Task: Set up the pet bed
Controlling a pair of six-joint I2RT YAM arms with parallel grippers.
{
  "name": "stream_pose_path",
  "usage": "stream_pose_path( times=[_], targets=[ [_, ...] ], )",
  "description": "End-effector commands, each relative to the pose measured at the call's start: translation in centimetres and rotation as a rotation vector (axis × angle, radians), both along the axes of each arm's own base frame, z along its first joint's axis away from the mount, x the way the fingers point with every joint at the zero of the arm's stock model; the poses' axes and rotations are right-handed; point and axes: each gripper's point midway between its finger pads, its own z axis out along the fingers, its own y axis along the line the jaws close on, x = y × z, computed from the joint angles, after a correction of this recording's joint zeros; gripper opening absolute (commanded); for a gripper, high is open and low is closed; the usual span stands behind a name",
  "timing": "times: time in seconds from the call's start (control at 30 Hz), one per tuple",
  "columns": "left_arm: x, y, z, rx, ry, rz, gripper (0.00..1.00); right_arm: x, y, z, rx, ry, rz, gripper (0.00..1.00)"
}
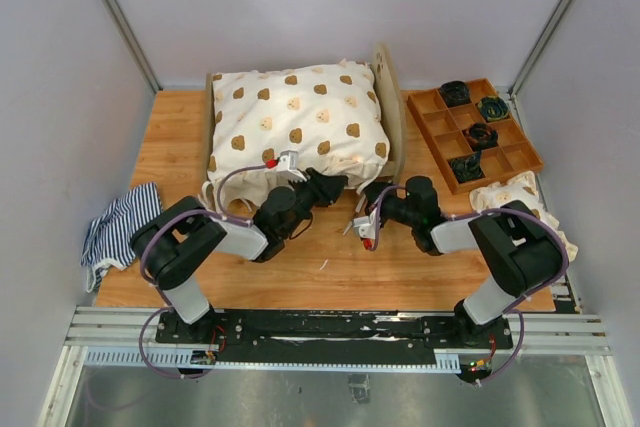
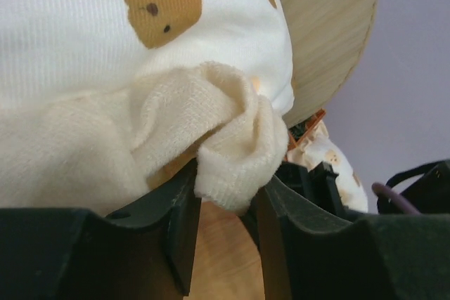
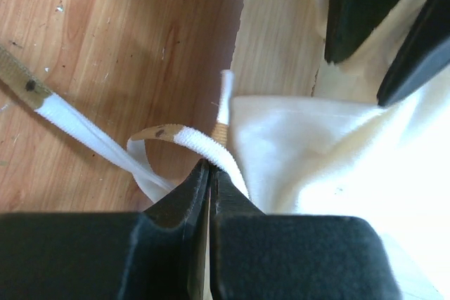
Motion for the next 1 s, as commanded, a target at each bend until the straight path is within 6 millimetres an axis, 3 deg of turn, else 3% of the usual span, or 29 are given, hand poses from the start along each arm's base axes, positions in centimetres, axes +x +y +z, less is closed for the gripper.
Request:
stream_pose_path(
  times=[0.0,0.1,0.17,0.4,0.47,0.6,0.67,0.97],
  targets=[
    [-2.8,1.1,0.4,0.139,-0.124,-0.100,0.41,-0.6,0.5,1.5,0.051,-0.029,0.014,0.00],
    [-5.1,1.3,1.1,0.223,-0.270,-0.196,0.43,-0.7,0.4,1.9,0.074,-0.025,0.008,0.00],
    [-6.8,0.4,2.1,0.297,-0.414,-0.308,0.43,-0.6,0.3,2.5,0.107,-0.020,0.002,0.00],
    [-7.6,0.3,4.3,0.540,-0.647,-0.387,0.40,-1.2,-0.4,4.1,0.177,-0.014,0.015,0.00],
    [-7.4,0.0,3.8,0.665,-0.733,-0.424,0.40,-1.5,-0.2,4.1,0.187,-0.001,0.027,0.00],
    [-8.7,-0.9,0.5,0.945,-0.975,-0.638,0.40,-1.7,0.1,4.2,0.204,0.005,0.043,0.00],
    [-8.7,-1.0,0.3,1.022,-1.093,-0.654,0.42,-1.6,0.0,4.3,0.212,0.009,0.041,0.00],
    [-5.4,-1.4,-1.4,1.231,-1.163,-0.616,0.41,-1.4,-0.6,4.4,0.227,0.008,0.019,0.00]
  ],
)
